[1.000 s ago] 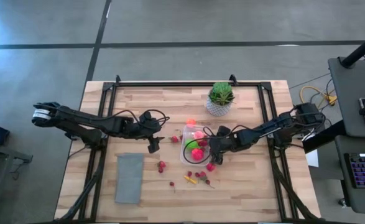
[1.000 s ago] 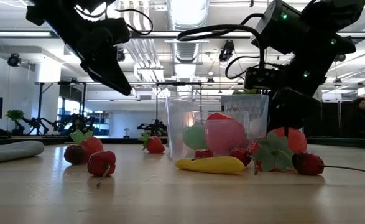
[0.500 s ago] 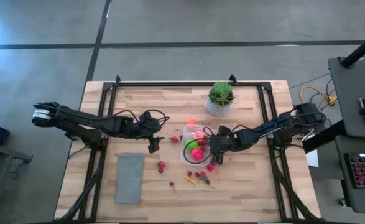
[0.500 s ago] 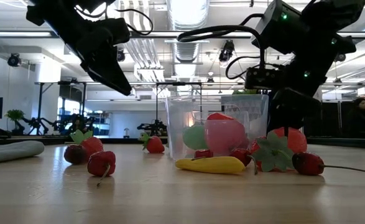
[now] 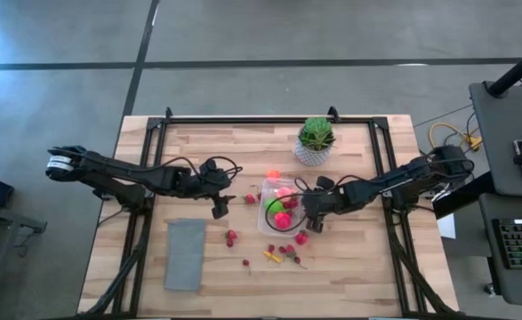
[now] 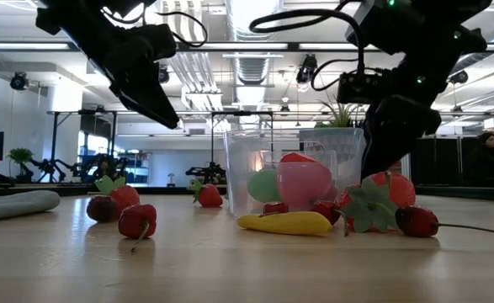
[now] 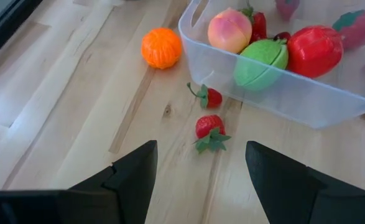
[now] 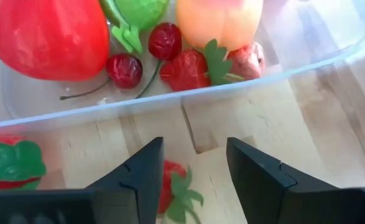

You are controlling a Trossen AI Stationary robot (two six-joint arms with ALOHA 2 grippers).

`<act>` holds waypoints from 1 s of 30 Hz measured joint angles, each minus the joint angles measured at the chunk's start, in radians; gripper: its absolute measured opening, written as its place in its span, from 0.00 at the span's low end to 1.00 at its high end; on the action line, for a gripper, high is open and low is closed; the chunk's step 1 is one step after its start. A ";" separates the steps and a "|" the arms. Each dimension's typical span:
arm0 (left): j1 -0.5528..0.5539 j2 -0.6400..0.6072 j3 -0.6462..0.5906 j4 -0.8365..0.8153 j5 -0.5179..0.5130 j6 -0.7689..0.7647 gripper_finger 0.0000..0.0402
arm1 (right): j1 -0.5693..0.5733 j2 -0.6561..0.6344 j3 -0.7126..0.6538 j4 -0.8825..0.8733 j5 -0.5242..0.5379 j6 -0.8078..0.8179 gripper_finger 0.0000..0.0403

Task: Pick and placing Produce into tupperware
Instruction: Put the red strawberry into the transparent bin

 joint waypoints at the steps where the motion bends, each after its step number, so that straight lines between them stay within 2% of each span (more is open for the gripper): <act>1: 0.000 0.001 0.000 -0.003 0.000 0.000 0.57 | 0.000 0.001 -0.002 -0.002 0.000 0.000 0.43; 12: 0.000 0.015 -0.001 0.009 0.000 -0.002 0.57 | 0.001 0.007 -0.011 -0.044 -0.008 -0.011 0.64; 16: 0.000 0.014 -0.001 0.018 0.000 -0.003 0.57 | 0.000 0.007 -0.011 -0.059 -0.008 -0.017 0.69; 21: 0.000 0.014 -0.001 0.019 -0.003 -0.002 0.57 | 0.000 0.008 -0.014 -0.074 -0.038 -0.075 0.69; 30: 0.000 0.014 -0.001 0.020 -0.011 -0.004 0.57 | 0.000 0.009 -0.019 -0.071 -0.082 -0.122 0.60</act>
